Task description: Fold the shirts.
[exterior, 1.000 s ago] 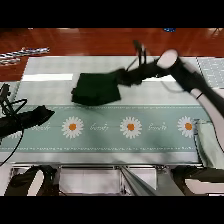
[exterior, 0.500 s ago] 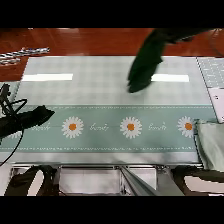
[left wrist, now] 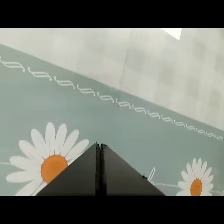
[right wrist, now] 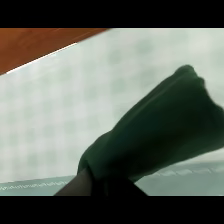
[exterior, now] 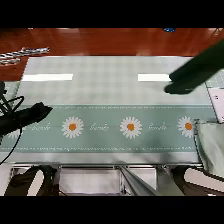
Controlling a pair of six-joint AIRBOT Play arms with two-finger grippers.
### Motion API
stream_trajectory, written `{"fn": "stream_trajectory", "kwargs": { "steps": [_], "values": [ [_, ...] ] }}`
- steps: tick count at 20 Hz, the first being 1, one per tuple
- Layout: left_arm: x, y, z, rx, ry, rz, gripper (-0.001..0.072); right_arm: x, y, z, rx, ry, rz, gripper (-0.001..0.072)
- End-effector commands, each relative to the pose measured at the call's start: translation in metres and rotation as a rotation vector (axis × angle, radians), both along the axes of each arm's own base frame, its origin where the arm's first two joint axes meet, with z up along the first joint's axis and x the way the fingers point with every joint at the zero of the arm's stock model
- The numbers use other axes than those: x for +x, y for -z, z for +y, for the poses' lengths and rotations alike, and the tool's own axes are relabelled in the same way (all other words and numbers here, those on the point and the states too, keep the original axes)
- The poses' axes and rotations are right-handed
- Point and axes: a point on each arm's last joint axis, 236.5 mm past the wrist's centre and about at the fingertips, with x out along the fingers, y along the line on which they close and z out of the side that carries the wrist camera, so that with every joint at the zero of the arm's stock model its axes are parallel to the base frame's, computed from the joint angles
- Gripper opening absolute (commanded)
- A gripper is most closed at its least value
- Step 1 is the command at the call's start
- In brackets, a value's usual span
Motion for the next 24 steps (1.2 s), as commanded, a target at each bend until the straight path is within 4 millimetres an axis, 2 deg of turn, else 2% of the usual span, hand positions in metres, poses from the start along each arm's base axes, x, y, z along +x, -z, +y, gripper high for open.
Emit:
{"fn": "stream_trajectory", "kwargs": {
  "steps": [1, 3, 6, 8, 10, 11, 12, 14, 16, 17, 18, 19, 21, 22, 23, 24],
  "values": [
    [0.015, -0.010, 0.011, 0.039, -0.032, -0.081, 0.0017, -0.055, 0.003, -0.039, -0.001, 0.092, 0.099, 0.0017],
    [0.028, -0.020, 0.022, 0.062, -0.075, -0.148, 0.0017, -0.083, 0.011, -0.064, -0.040, 0.221, 0.141, 0.0017],
    [0.033, -0.024, 0.026, 0.069, -0.095, -0.174, 0.0017, -0.143, 0.054, -0.089, -0.062, 0.377, 0.278, 0.0017],
    [0.034, -0.026, 0.025, 0.056, -0.098, -0.177, 0.0017, -0.198, 0.092, -0.105, -0.060, 0.547, 0.414, 0.0019],
    [0.039, -0.035, 0.021, 0.002, -0.123, -0.206, 0.0017, -0.273, 0.126, -0.127, -0.114, 0.769, 0.606, 0.0019],
    [0.042, -0.040, 0.020, -0.025, -0.136, -0.222, 0.0017, -0.302, 0.136, -0.130, -0.137, 0.850, 0.685, 0.0020],
    [0.043, -0.043, 0.020, -0.039, -0.144, -0.231, 0.0017, -0.320, 0.145, -0.126, -0.142, 0.901, 0.736, 0.0019],
    [0.043, -0.043, 0.019, -0.043, -0.143, -0.232, 0.0017, -0.337, 0.163, -0.115, -0.141, 0.899, 0.803, 0.0020],
    [0.044, -0.043, 0.019, -0.043, -0.144, -0.233, 0.0017, -0.366, 0.175, -0.110, -0.179, 0.959, 0.906, 0.0028],
    [0.044, -0.043, 0.019, -0.038, -0.141, -0.234, 0.0017, -0.380, 0.181, -0.108, -0.189, 0.995, 0.960, 0.0193],
    [0.044, -0.043, 0.019, -0.028, -0.132, -0.236, 0.0017, -0.383, 0.187, -0.106, -0.182, 0.993, 0.985, 0.0392],
    [0.045, -0.040, 0.019, -0.027, -0.130, -0.229, 0.0017, -0.382, 0.190, -0.105, -0.173, 0.980, 0.991, 0.0413],
    [0.049, -0.029, 0.019, -0.044, -0.137, -0.196, 0.0017, -0.376, 0.193, -0.111, -0.170, 0.970, 0.976, 0.0413],
    [0.055, -0.025, 0.019, -0.055, -0.138, -0.186, 0.0017, -0.367, 0.195, -0.116, -0.164, 0.957, 0.941, 0.0401],
    [0.062, -0.024, 0.018, -0.069, -0.131, -0.179, 0.0017, -0.353, 0.193, -0.124, -0.162, 0.951, 0.884, 0.0349],
    [0.071, -0.027, 0.016, -0.078, -0.114, -0.179, 0.0017, -0.333, 0.189, -0.133, -0.147, 0.940, 0.802, 0.0193]
  ]
}}
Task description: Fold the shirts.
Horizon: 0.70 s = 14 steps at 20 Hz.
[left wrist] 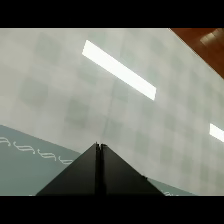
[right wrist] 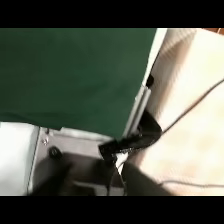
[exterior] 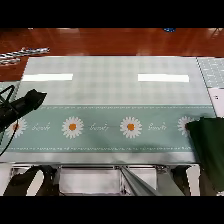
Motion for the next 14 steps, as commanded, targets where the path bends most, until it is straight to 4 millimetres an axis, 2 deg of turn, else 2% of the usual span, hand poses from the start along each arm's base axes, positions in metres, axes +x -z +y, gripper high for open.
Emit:
{"fn": "stream_trajectory", "kwargs": {
  "steps": [1, 2, 3, 4, 5, 6, 7, 8, 9, 10, 11, 12, 13, 14],
  "values": [
    [0.026, -0.006, -0.007, -0.025, 0.052, -0.001, 0.0017, 0.052, -0.007, -0.023, -0.043, -0.052, -0.192, 0.0063],
    [0.040, -0.021, -0.011, -0.023, 0.097, -0.015, 0.0017, 0.090, -0.021, -0.033, -0.066, -0.102, -0.331, 0.0020],
    [0.054, -0.043, -0.018, -0.033, 0.149, -0.038, 0.0017, 0.132, -0.039, -0.039, -0.092, -0.162, -0.473, 0.0020],
    [0.068, -0.070, -0.028, -0.035, 0.211, -0.071, 0.0016, 0.185, -0.065, -0.038, -0.115, -0.247, -0.639, 0.0019],
    [0.082, -0.102, -0.039, -0.026, 0.278, -0.110, 0.0016, 0.235, -0.093, -0.027, -0.123, -0.344, -0.787, 0.0019],
    [0.092, -0.134, -0.053, -0.010, 0.344, -0.159, 0.0016, 0.285, -0.122, -0.003, -0.129, -0.476, -0.922, 0.0019],
    [0.101, -0.167, -0.073, 0.013, 0.410, -0.219, 0.0016, 0.325, -0.142, 0.030, -0.123, -0.613, -1.006, 0.0019],
    [0.107, -0.190, -0.091, 0.062, 0.461, -0.272, 0.0016, 0.360, -0.152, 0.076, -0.108, -0.763, -1.058, 0.0019],
    [0.112, -0.205, -0.107, 0.134, 0.501, -0.304, 0.0015, 0.387, -0.150, 0.126, -0.084, -0.900, -1.076, 0.0019],
    [0.114, -0.208, -0.119, 0.203, 0.520, -0.302, 0.0015, 0.405, -0.140, 0.173, -0.058, -1.020, -1.073, 0.0019],
    [0.116, -0.200, -0.125, 0.289, 0.524, -0.270, 0.0015, 0.418, -0.119, 0.219, -0.023, -1.128, -1.033, 0.0019],
    [0.114, -0.183, -0.125, 0.388, 0.530, -0.217, 0.0015, 0.424, -0.091, 0.253, 0.013, -1.213, -0.963, 0.0019],
    [0.108, -0.154, -0.116, 0.507, 0.537, -0.114, 0.0015, 0.424, -0.055, 0.280, 0.039, -1.309, -0.854, 0.0019],
    [0.099, -0.121, -0.102, 0.598, 0.532, 0.012, 0.0016, 0.420, -0.020, 0.291, 0.053, -1.379, -0.731, 0.0019]
  ]
}}
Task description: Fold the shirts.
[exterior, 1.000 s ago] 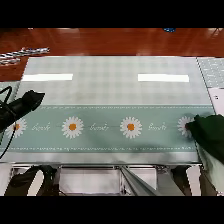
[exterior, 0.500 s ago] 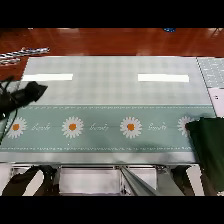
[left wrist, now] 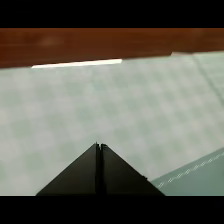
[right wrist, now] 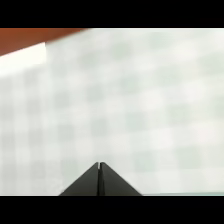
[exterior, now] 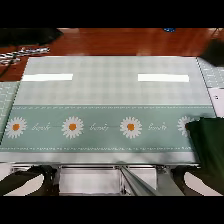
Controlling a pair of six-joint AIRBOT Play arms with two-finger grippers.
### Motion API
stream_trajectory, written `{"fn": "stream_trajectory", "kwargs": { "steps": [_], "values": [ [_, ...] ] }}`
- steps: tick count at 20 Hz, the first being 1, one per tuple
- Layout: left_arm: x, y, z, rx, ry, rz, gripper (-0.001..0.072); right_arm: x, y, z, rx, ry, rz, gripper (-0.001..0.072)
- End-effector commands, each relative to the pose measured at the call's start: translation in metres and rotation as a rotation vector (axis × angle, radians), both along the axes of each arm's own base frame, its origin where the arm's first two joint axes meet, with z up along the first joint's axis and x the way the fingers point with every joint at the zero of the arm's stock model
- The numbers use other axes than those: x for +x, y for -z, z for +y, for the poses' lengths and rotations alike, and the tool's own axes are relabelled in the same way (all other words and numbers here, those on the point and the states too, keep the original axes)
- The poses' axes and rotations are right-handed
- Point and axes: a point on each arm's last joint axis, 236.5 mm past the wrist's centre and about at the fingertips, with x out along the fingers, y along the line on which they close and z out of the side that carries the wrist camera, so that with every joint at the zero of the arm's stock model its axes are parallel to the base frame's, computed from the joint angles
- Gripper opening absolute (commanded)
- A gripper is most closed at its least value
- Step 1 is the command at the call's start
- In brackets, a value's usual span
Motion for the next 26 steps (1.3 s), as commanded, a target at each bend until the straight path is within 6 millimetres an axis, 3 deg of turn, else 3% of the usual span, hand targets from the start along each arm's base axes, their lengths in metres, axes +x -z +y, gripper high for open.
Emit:
{"fn": "stream_trajectory", "kwargs": {
  "steps": [1, 3, 5, 6, 7, 10, 26],
  "values": [
    [-0.016, 0.078, 0.037, 0.405, -0.084, 0.194, 0.0016, 0.006, 0.089, 0.088, -0.219, -0.257, 0.177, 0.0019],
    [-0.042, 0.150, 0.060, 0.464, -0.126, 0.390, 0.0017, -0.010, 0.137, 0.064, -0.335, -0.250, 0.366, 0.0019],
    [-0.062, 0.208, 0.064, 0.398, -0.191, 0.529, 0.0017, -0.025, 0.158, 0.037, -0.405, -0.228, 0.495, 0.0019],
    [-0.067, 0.225, 0.057, 0.363, -0.185, 0.551, 0.0017, -0.029, 0.162, 0.031, -0.411, -0.221, 0.526, 0.0019],
    [-0.068, 0.230, 0.050, 0.334, -0.180, 0.551, 0.0017, -0.031, 0.163, 0.029, -0.409, -0.218, 0.538, 0.0019],
    [-0.054, 0.219, 0.042, 0.292, -0.187, 0.499, 0.0017, -0.029, 0.163, 0.032, -0.392, -0.219, 0.529, 0.0020],
    [-0.052, 0.221, 0.042, 0.292, -0.189, 0.504, 0.0017, -0.033, 0.163, 0.031, -0.396, -0.221, 0.544, 0.0019]
  ]
}}
